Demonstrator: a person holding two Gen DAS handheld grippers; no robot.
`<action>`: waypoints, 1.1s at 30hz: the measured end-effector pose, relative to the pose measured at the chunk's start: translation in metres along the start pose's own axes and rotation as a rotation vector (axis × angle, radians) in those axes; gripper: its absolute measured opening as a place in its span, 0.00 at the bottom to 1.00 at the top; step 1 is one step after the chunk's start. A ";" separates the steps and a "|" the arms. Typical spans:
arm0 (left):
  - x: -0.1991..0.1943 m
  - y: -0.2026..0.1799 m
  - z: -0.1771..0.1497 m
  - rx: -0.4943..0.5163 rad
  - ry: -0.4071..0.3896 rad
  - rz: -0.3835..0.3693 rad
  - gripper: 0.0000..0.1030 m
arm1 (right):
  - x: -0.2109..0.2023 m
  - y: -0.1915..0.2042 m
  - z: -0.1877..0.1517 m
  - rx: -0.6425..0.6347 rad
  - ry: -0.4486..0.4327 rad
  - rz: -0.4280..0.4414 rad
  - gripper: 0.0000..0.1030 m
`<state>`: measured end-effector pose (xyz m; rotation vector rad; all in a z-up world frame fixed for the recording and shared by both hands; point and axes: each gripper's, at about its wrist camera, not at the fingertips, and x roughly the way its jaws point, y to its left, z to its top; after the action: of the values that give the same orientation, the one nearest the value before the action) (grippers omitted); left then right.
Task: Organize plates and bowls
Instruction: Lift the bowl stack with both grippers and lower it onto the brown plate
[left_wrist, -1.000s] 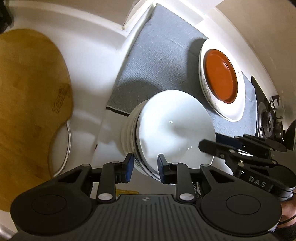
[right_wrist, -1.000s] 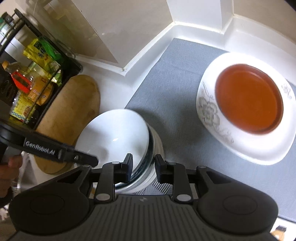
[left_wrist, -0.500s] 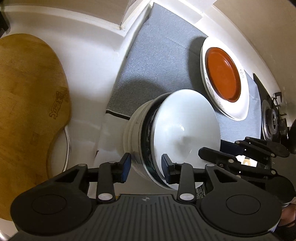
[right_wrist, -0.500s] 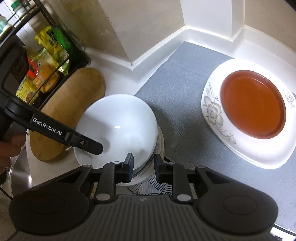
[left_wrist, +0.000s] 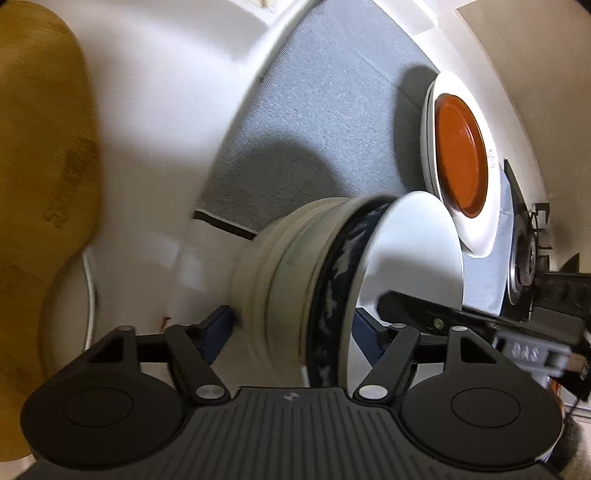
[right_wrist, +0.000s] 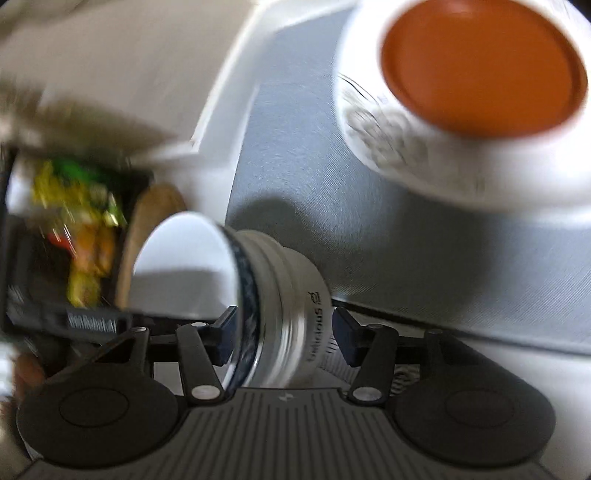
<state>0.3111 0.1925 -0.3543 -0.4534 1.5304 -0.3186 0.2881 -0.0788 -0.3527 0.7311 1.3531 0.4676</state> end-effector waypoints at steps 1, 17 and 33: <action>0.000 -0.003 -0.001 0.026 -0.005 0.007 0.73 | 0.002 -0.005 -0.001 0.026 -0.005 0.015 0.61; -0.025 -0.024 -0.016 0.149 -0.054 0.089 0.46 | -0.026 0.019 -0.007 -0.120 -0.067 -0.063 0.35; -0.026 -0.045 -0.007 0.140 -0.037 0.092 0.47 | -0.052 0.034 -0.010 -0.116 -0.130 -0.093 0.34</action>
<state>0.3068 0.1653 -0.3098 -0.2764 1.4772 -0.3419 0.2728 -0.0888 -0.2926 0.5911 1.2217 0.4140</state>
